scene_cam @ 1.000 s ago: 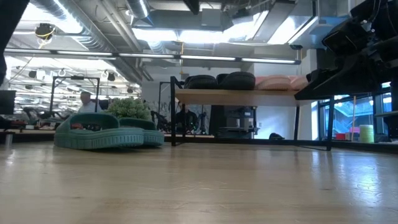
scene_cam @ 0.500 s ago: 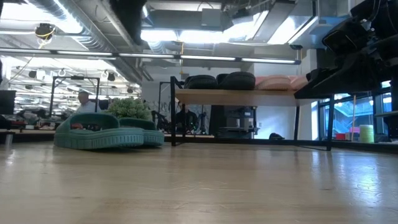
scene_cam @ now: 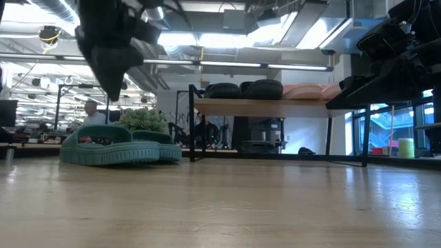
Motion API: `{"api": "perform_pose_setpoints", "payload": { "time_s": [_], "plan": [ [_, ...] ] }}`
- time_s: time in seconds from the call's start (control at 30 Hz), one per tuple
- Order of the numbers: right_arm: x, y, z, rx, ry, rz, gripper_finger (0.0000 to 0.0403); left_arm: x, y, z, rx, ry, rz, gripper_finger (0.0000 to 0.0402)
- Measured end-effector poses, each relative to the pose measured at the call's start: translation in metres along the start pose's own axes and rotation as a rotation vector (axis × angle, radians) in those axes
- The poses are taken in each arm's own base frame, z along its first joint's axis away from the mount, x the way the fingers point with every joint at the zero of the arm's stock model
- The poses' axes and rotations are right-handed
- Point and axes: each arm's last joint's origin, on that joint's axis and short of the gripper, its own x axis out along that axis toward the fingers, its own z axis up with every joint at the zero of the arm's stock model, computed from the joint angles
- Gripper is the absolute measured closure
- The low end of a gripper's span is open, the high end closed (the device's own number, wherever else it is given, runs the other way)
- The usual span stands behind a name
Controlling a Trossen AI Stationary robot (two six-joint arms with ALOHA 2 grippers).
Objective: Pick and place slides into the shelf
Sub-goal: Put the left green slide under the shelf
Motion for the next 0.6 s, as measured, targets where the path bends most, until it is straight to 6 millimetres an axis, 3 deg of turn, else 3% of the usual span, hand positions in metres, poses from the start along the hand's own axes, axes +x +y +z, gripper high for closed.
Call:
{"api": "perform_pose_setpoints", "payload": {
  "time_s": [0.33, 0.6],
  "plan": [
    [0.0, 0.0, 0.001, 0.007, -0.01, 0.0, 0.0147, 0.032, -0.01, -0.015, -0.062, 0.018, -0.017, 0.0192],
    [0.0, 0.0, 0.004, 0.013, -0.046, 0.001, 0.0147, 0.063, -0.002, -0.021, -0.064, 0.061, 0.061, 0.0192]
  ]
}}
